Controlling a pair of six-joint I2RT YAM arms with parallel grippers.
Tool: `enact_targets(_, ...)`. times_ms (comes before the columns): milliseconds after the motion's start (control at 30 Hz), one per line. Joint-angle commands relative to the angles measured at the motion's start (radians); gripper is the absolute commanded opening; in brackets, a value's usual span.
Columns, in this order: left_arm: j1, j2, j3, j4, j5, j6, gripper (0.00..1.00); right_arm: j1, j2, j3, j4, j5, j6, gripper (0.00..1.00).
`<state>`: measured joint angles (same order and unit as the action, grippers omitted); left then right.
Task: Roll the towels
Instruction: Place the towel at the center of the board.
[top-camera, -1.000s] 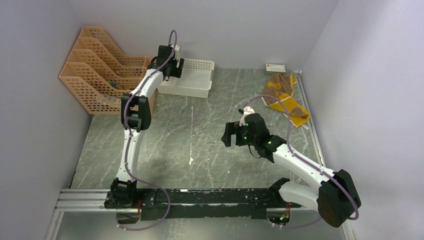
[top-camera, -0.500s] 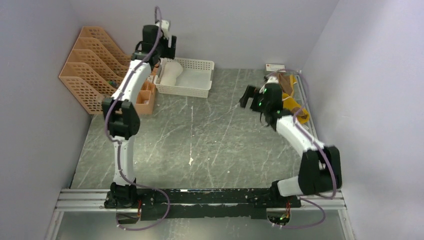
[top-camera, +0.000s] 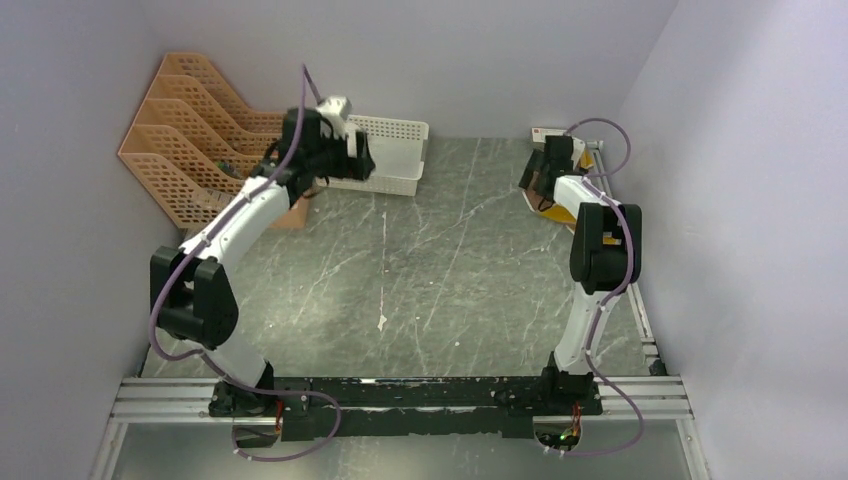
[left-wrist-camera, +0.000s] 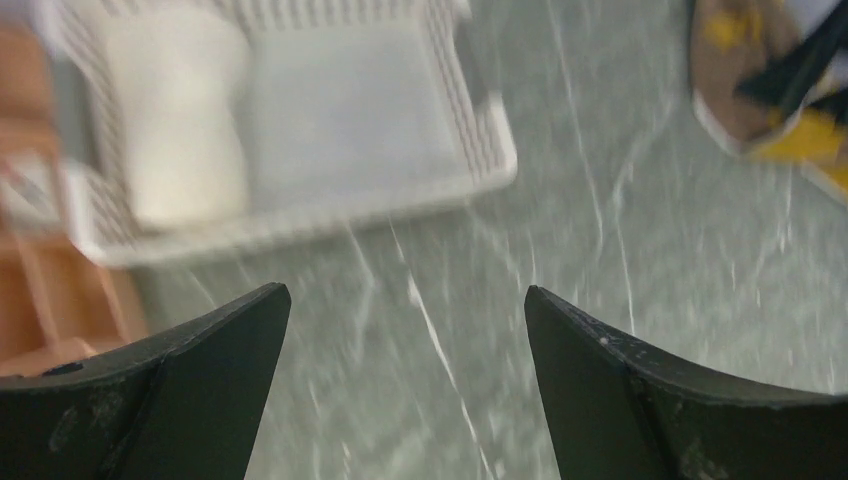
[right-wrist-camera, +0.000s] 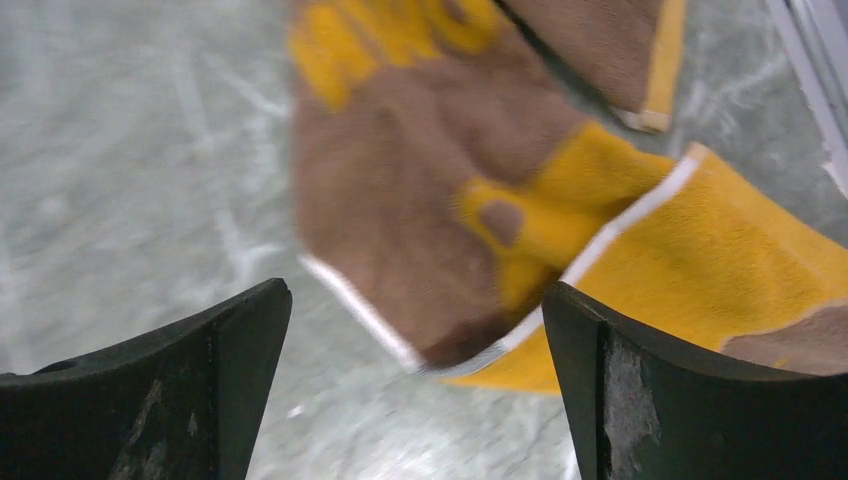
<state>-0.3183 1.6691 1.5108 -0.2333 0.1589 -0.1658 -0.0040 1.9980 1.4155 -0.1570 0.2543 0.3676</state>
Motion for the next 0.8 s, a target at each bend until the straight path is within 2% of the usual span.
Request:
enact_targets(0, -0.037, -0.113, -0.221, 0.026, 0.074, -0.067, 1.0, -0.034, 0.089, 0.043, -0.092, 0.119, -0.032, 0.99)
enact_targets(67, -0.043, -0.163, -0.308, 0.018, 0.103, -0.071, 0.99, -0.039, 0.094, 0.008, -0.082, 0.127, -0.044, 0.98)
enact_targets(133, -0.045, -0.216, -0.38, 0.0, 0.13, -0.069, 0.99, -0.042, 0.08, -0.031, -0.069, 0.117, -0.053, 0.83)
enact_targets(167, -0.047, -0.242, -0.409, -0.009, 0.136, -0.07, 1.0, -0.042, 0.065, -0.052, -0.059, 0.096, -0.056, 0.53)
enact_targets(200, -0.048, -0.273, -0.44, -0.013, 0.136, -0.074, 1.0, -0.041, 0.043, -0.073, -0.052, 0.073, -0.052, 0.14)
enact_targets(233, -0.048, -0.303, -0.466, -0.012, 0.14, -0.082, 1.0, -0.041, 0.017, -0.092, -0.042, 0.053, -0.049, 0.0)
enact_targets(400, -0.048, -0.428, -0.535, -0.032, 0.108, -0.084, 0.99, 0.048, -0.19, -0.142, -0.055, -0.043, -0.059, 0.0)
enact_targets(500, -0.033, -0.458, -0.489, -0.085, 0.023, -0.053, 1.0, 0.257, -0.348, -0.111, -0.085, -0.022, -0.089, 0.0)
enact_targets(600, 0.026, -0.435, -0.428, -0.128, 0.047, -0.038, 1.0, 0.502, -0.451, -0.042, -0.129, -0.017, -0.08, 0.0)
enact_targets(700, 0.074, -0.407, -0.367, -0.193, 0.044, -0.029, 1.0, 0.565, -0.556, -0.05, -0.142, -0.092, 0.001, 0.0)
enact_targets(767, 0.094, -0.425, -0.363, -0.194, 0.035, -0.03, 1.0, 0.566, -0.626, -0.07, -0.17, -0.045, 0.0, 0.0)
